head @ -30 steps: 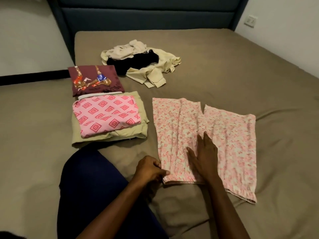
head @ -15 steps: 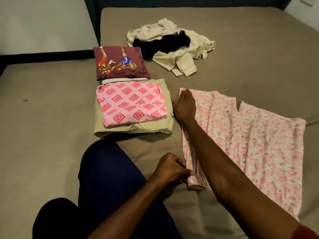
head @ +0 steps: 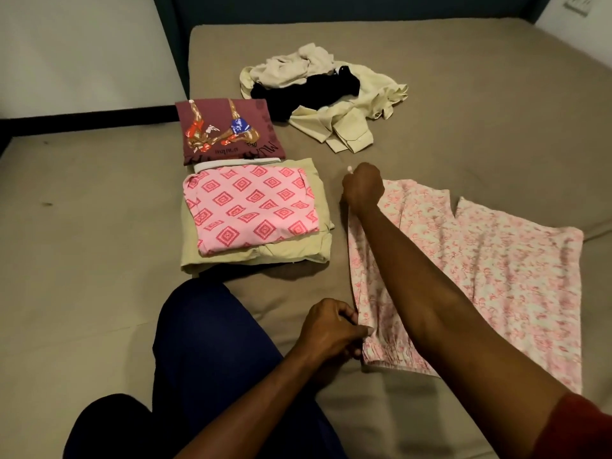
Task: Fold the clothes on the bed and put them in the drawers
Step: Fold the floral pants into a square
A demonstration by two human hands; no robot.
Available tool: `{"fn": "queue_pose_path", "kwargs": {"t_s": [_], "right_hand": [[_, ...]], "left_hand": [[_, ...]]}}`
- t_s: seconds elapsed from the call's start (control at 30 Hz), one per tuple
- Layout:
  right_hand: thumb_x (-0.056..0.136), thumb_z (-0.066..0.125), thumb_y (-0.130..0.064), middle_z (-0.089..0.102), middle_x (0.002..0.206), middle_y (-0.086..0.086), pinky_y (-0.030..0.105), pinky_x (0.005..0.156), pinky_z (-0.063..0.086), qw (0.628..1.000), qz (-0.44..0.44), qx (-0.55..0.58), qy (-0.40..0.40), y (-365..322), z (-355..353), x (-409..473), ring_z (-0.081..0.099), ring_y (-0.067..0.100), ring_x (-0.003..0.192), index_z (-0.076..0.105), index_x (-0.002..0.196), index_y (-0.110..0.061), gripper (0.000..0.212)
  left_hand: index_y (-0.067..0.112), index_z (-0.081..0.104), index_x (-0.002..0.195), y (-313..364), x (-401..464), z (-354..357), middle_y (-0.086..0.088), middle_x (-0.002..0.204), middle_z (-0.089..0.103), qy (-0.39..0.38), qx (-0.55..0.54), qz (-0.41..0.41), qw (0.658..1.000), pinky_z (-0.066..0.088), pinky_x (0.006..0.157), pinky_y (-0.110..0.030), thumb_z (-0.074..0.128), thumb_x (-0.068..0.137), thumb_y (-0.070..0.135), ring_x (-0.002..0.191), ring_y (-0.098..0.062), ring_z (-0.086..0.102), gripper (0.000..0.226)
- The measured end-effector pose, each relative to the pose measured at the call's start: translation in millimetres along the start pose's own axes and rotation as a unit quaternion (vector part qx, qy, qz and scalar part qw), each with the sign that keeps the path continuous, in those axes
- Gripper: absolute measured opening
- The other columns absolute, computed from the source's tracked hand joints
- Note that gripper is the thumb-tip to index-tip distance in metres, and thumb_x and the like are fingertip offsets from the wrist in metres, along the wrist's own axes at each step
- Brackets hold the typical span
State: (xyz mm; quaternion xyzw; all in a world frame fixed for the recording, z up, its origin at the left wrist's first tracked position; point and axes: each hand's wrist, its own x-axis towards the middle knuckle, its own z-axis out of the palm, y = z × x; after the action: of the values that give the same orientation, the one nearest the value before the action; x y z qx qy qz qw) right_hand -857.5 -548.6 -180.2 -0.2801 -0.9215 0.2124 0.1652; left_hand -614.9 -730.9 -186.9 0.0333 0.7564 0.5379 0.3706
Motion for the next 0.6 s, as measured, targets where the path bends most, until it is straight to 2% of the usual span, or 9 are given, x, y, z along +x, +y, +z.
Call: {"fn": "queue_pose_path", "kwargs": {"t_s": [0.03,0.1,0.2,0.27,0.4,0.47,0.53,0.6], "right_hand": [[0.094,0.061,-0.028,0.072,0.102,0.013,0.032,0.071,0.047,0.996,0.046,0.082,0.011,3.5,-6.0,4.1,0.068,0.030,0.093,0.070,0.100,-0.005,0.026],[0.091,0.061,-0.034,0.073,0.090,0.010,0.030,0.067,0.043,0.974,0.082,0.209,0.037,13.5,-21.4,9.8,0.067,0.029,0.083,0.072,0.092,-0.006,0.029],[0.097,0.061,-0.030,0.072,0.086,0.003,0.027,0.068,0.040,0.949,0.079,0.288,0.099,39.3,-63.5,21.5,0.064,0.021,0.080,0.073,0.092,-0.010,0.024],[0.098,0.062,-0.026,0.069,0.085,0.000,0.028,0.070,0.040,0.935,0.084,0.320,0.130,61.5,-93.2,36.6,0.062,0.018,0.081,0.072,0.092,-0.009,0.021],[0.098,0.063,-0.021,0.067,0.087,0.000,0.031,0.078,0.048,0.912,0.120,0.342,0.190,133.7,-153.1,58.9,0.062,0.019,0.082,0.068,0.089,-0.015,0.012],[0.100,0.059,-0.016,0.067,0.091,0.004,0.033,0.082,0.048,0.911,0.135,0.325,0.216,185.1,-181.0,64.3,0.062,0.023,0.087,0.067,0.094,-0.014,0.010],[0.101,0.056,-0.015,0.071,0.101,0.012,0.032,0.086,0.046,0.906,0.163,0.317,0.228,237.2,-201.4,63.3,0.062,0.025,0.093,0.069,0.104,-0.005,0.017],[0.101,0.056,-0.013,0.070,0.104,0.015,0.027,0.084,0.045,0.892,0.196,0.337,0.228,290.2,-217.5,61.2,0.061,0.022,0.093,0.069,0.105,-0.001,0.018]], "left_hand": [[0.010,0.072,0.089,1.8,-0.9,-0.4,-0.004,0.080,0.078,0.008,0.015,0.014,1.000,0.064,0.073,-0.049,0.086,0.081,0.021,0.071,-0.020,0.077,0.019],[0.014,0.072,0.089,7.7,-0.7,1.8,0.001,0.085,0.078,0.024,0.019,0.038,0.999,0.064,0.076,-0.048,0.083,0.081,0.022,0.076,-0.015,0.076,0.016],[0.019,0.073,0.096,30.5,-1.8,17.9,0.006,0.093,0.078,0.030,0.008,0.072,0.997,0.063,0.078,-0.049,0.075,0.074,0.039,0.084,-0.014,0.076,0.030],[0.021,0.072,0.100,48.4,-1.4,35.9,0.008,0.091,0.077,0.030,0.033,0.121,0.992,0.062,0.078,-0.046,0.068,0.068,0.050,0.081,-0.013,0.074,0.043],[0.025,0.062,0.080,86.9,-7.2,94.6,0.009,0.067,0.065,0.038,0.130,0.218,0.967,0.055,0.066,-0.036,0.068,0.065,0.045,0.064,-0.011,0.064,0.026],[0.026,0.060,0.082,104.5,-13.3,133.7,0.010,0.066,0.061,0.023,0.172,0.247,0.953,0.049,0.064,-0.030,0.072,0.069,0.041,0.065,-0.010,0.060,0.023],[0.028,0.061,0.089,113.4,-15.8,170.1,0.014,0.069,0.057,0.018,0.212,0.277,0.937,0.041,0.061,-0.026,0.073,0.077,0.040,0.070,-0.008,0.057,0.020],[0.028,0.062,0.094,117.4,-15.8,206.2,0.015,0.074,0.056,0.015,0.248,0.296,0.922,0.036,0.065,-0.029,0.071,0.083,0.040,0.076,-0.010,0.056,0.019]]}}
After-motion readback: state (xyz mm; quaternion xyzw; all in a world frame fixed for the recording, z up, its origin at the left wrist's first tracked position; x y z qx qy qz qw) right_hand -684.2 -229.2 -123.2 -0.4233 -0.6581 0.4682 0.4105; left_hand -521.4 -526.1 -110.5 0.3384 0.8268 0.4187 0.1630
